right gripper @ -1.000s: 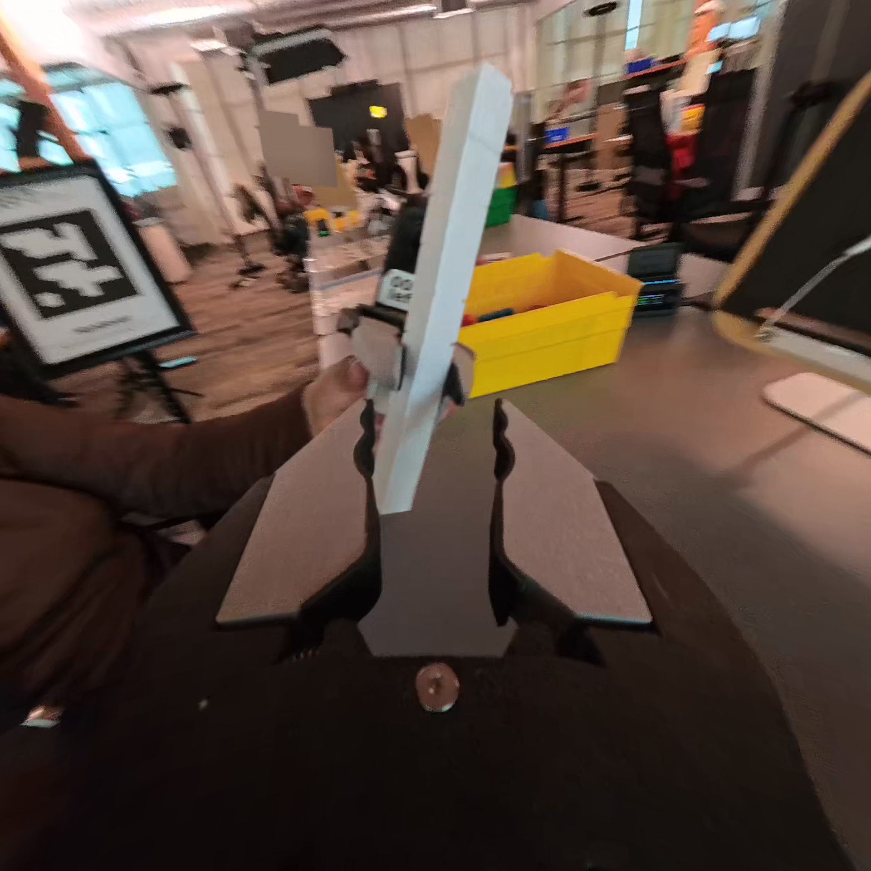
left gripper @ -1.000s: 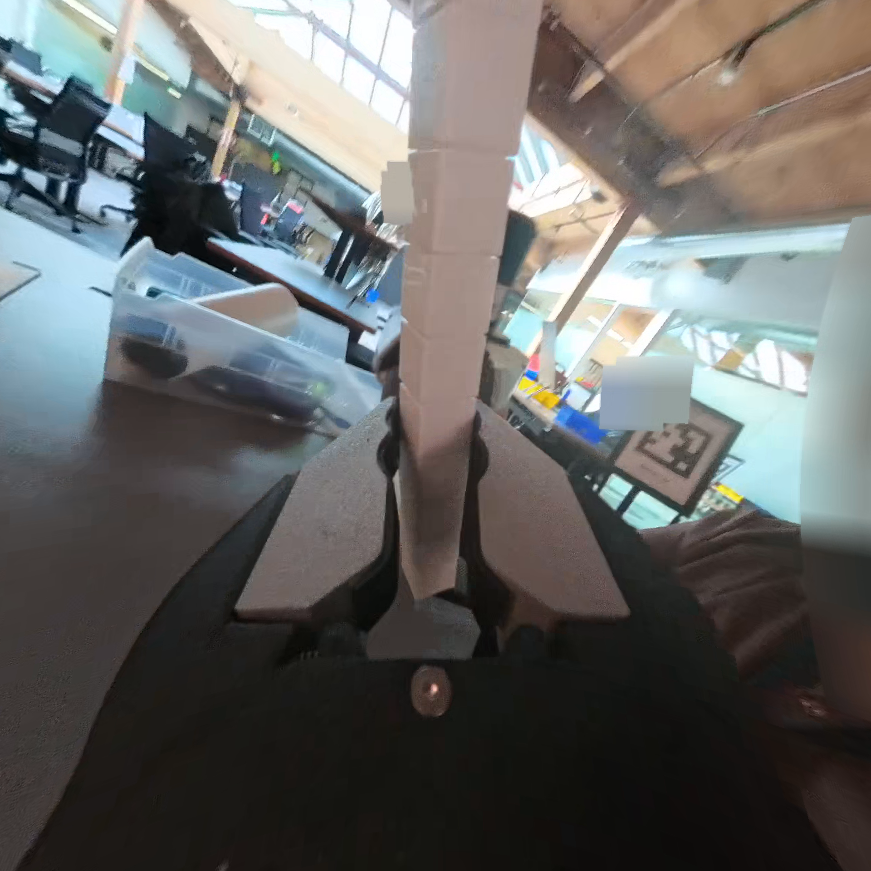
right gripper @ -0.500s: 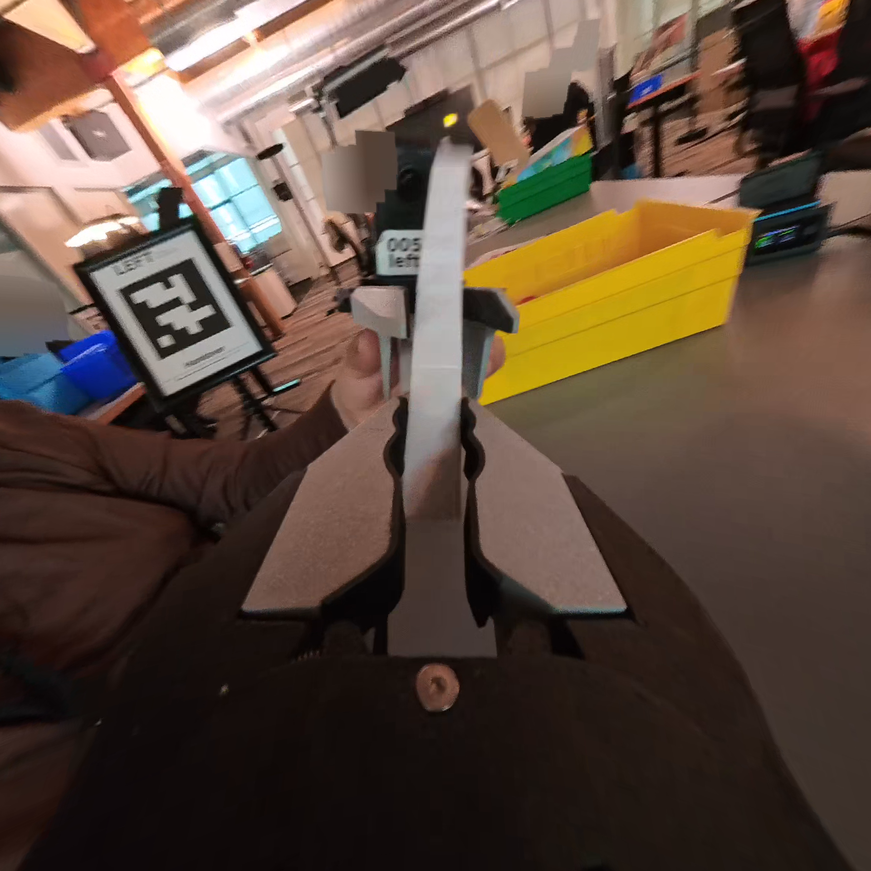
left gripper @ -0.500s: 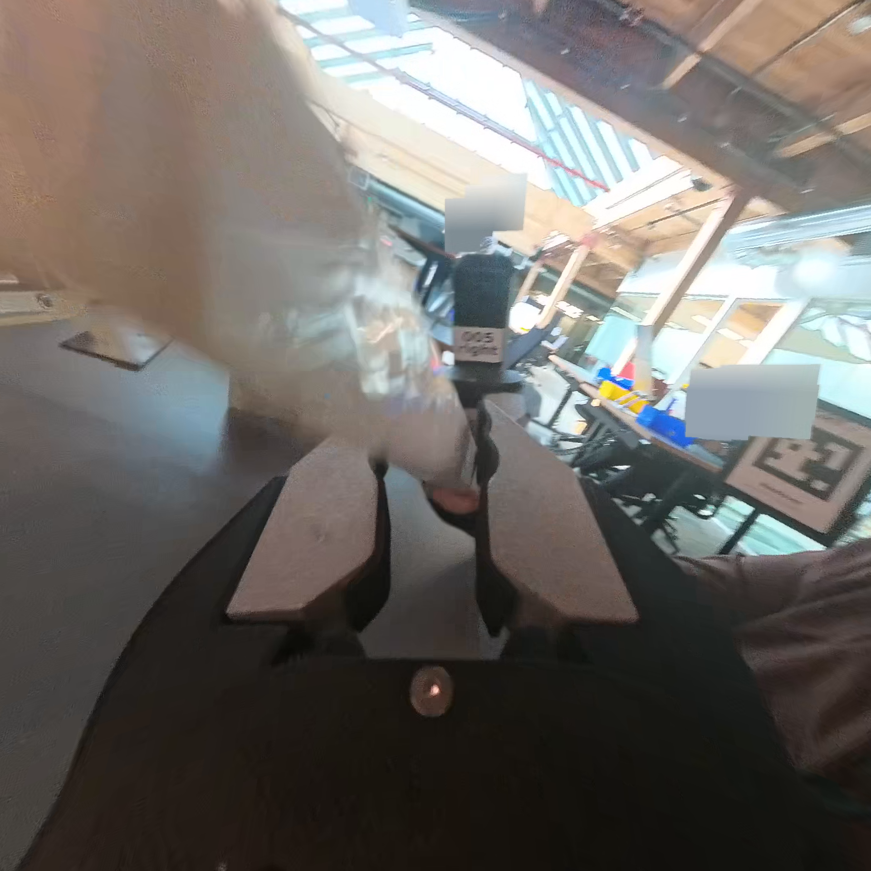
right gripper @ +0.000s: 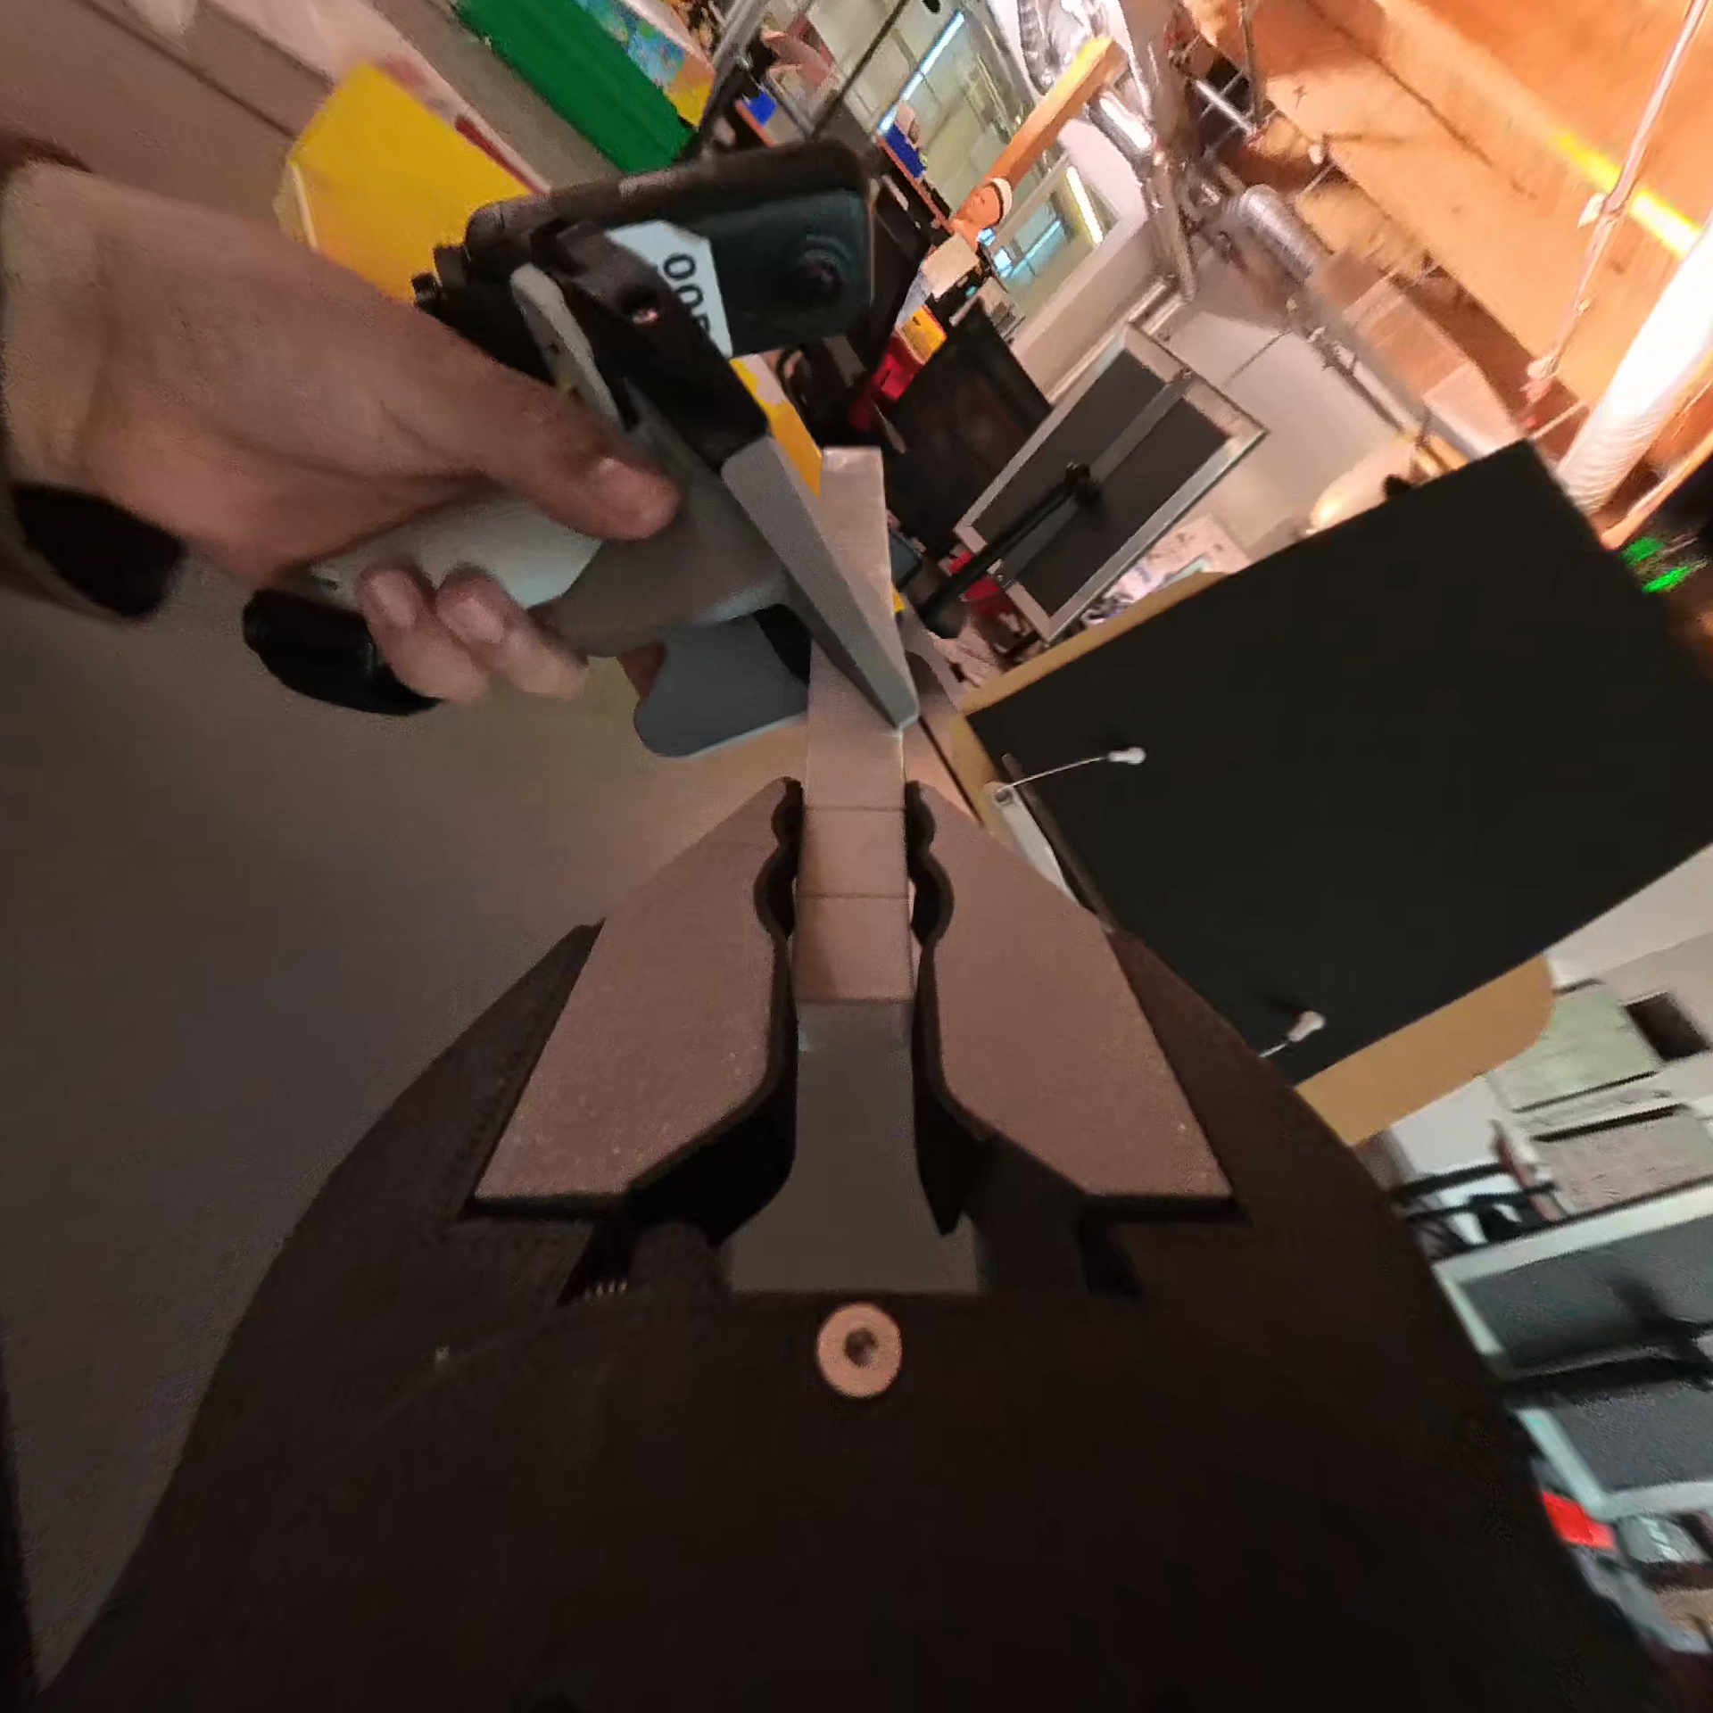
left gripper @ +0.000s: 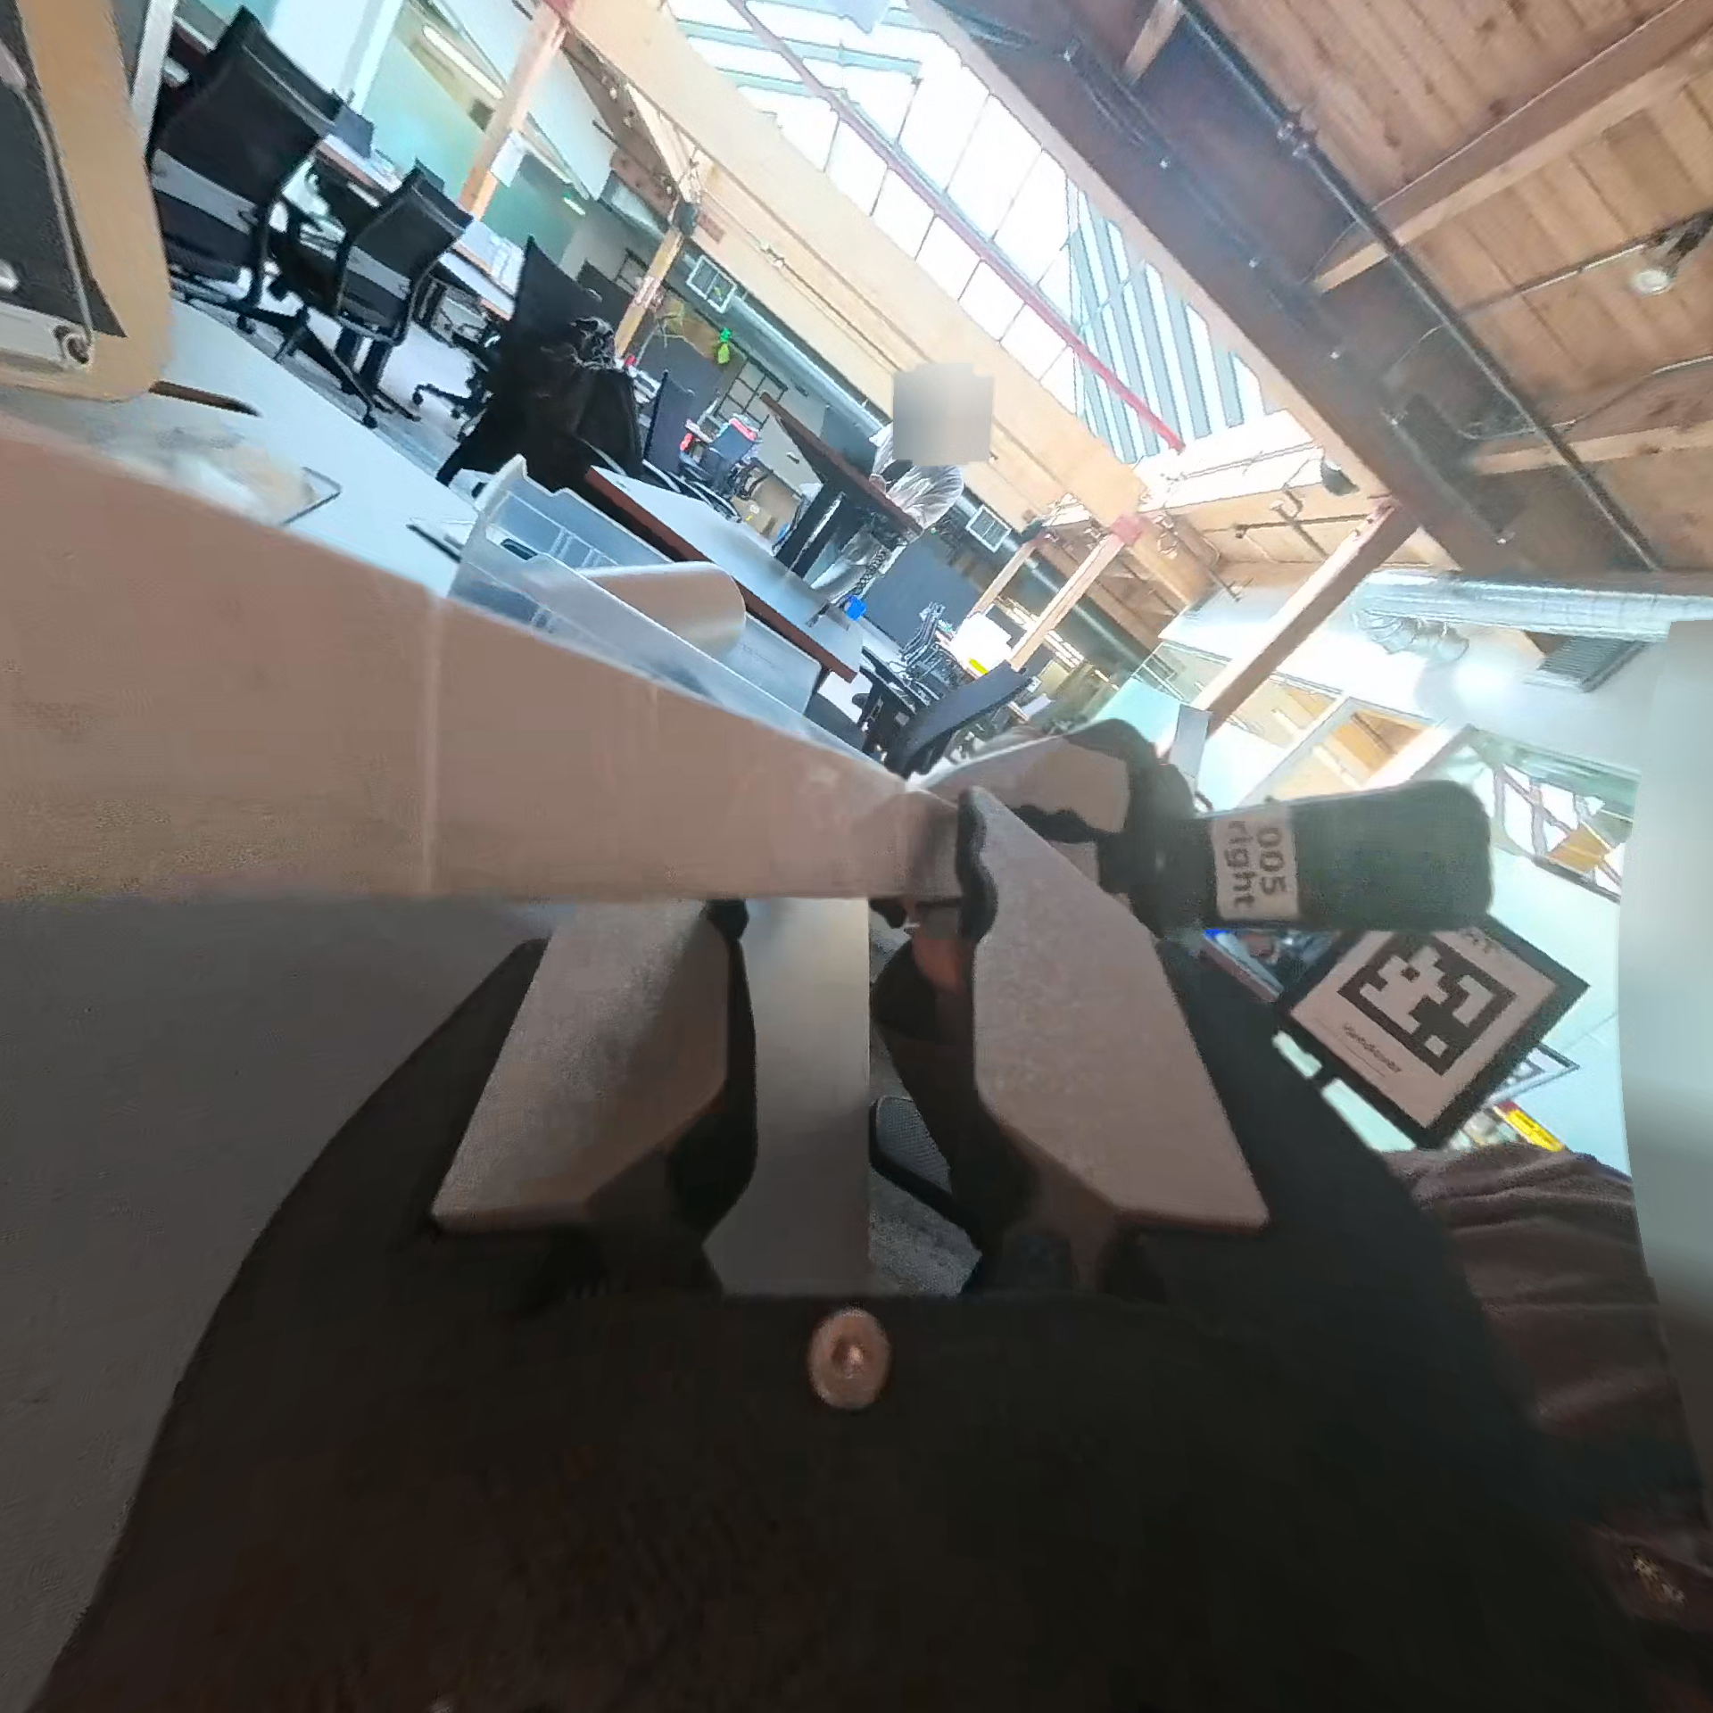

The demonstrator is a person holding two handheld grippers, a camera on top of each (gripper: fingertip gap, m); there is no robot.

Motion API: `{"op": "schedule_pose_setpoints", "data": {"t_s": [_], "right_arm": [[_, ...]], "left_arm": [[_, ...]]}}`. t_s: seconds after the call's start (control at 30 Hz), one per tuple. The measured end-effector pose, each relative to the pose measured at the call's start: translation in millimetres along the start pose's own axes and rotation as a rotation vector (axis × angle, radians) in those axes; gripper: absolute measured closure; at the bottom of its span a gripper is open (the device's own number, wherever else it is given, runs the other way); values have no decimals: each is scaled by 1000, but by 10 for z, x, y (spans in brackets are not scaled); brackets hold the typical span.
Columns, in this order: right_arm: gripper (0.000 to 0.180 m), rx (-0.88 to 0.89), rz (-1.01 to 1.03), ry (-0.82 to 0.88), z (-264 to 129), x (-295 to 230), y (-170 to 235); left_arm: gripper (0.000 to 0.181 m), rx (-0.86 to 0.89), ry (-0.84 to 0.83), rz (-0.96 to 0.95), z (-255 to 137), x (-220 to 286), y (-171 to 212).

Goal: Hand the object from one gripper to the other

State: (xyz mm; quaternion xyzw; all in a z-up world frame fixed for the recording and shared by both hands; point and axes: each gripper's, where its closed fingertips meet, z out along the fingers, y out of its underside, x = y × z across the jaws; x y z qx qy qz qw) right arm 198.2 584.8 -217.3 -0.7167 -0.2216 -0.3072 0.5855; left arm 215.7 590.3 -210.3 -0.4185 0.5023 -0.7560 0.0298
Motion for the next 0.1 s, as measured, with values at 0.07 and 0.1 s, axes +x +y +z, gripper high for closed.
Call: {"op": "schedule_pose_setpoints", "data": {"t_s": [0.07, 0.1], "right_arm": [[161, -11, -3, 1, 23, -21, 16], [161, -8, 15, -19, 34, -39, 31]], "left_arm": [[158, -15, 77, 15, -22, 128, 8], [163, -32, 92, 24, -30, 168, 20]]}}
